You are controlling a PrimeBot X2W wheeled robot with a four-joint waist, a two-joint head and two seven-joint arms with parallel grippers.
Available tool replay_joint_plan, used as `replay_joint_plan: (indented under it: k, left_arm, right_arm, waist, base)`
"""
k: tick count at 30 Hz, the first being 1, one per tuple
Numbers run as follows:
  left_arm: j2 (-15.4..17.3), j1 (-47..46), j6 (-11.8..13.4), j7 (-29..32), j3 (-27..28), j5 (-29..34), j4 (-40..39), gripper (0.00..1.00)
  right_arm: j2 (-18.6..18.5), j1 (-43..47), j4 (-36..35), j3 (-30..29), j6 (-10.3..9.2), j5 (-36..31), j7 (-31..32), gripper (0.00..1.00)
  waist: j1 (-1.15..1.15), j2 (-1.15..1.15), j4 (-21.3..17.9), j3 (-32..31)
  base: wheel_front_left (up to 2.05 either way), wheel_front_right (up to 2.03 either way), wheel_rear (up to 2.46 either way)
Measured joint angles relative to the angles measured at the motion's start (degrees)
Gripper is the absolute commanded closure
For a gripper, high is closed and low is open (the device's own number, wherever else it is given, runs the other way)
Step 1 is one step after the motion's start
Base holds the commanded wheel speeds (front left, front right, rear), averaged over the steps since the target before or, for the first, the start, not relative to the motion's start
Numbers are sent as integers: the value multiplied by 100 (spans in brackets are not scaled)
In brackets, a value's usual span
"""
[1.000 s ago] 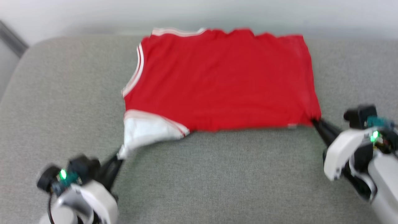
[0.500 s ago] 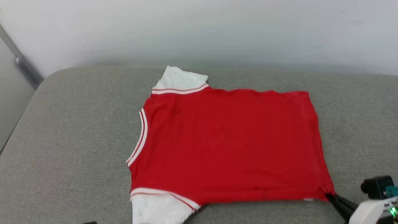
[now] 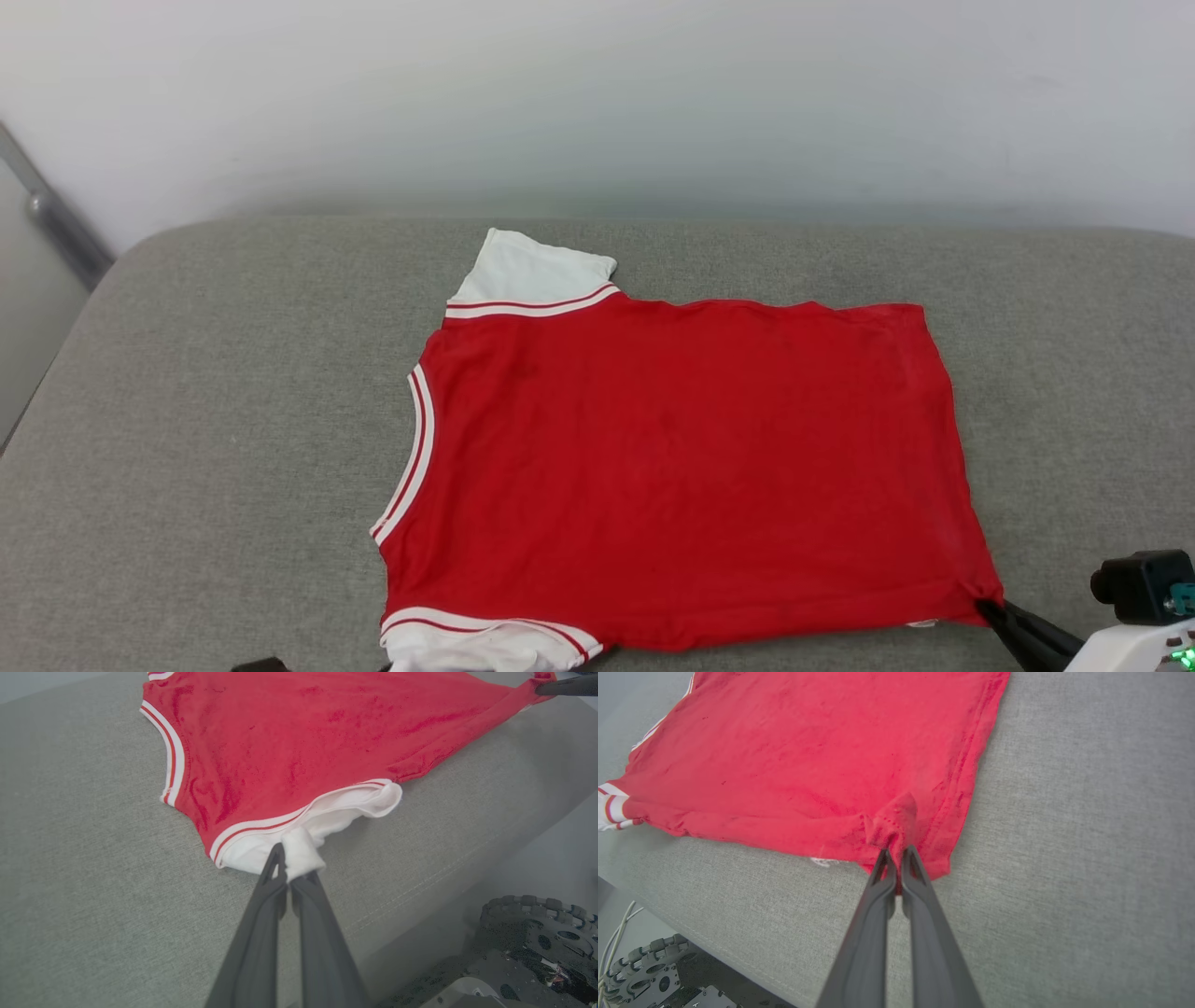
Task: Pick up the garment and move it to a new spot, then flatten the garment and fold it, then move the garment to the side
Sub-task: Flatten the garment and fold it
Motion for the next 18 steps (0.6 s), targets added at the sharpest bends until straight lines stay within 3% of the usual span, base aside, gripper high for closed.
replay_joint_plan:
  k: [11, 18]
  left_arm:
    - [7, -1173, -101, -82, 356, 237, -104, 100]
    - [-155, -2360, -280, 7, 519, 334, 491, 100]
  right_arm:
    - [188, -424, -543, -355, 0, -313, 436, 100]
    - [478, -1319, -383, -422, 0, -910, 809, 100]
  waist:
    - [1, 0, -124, 575]
    - [2, 0, -253, 1271]
  base:
    - [0, 0, 0]
    - [0, 0, 0]
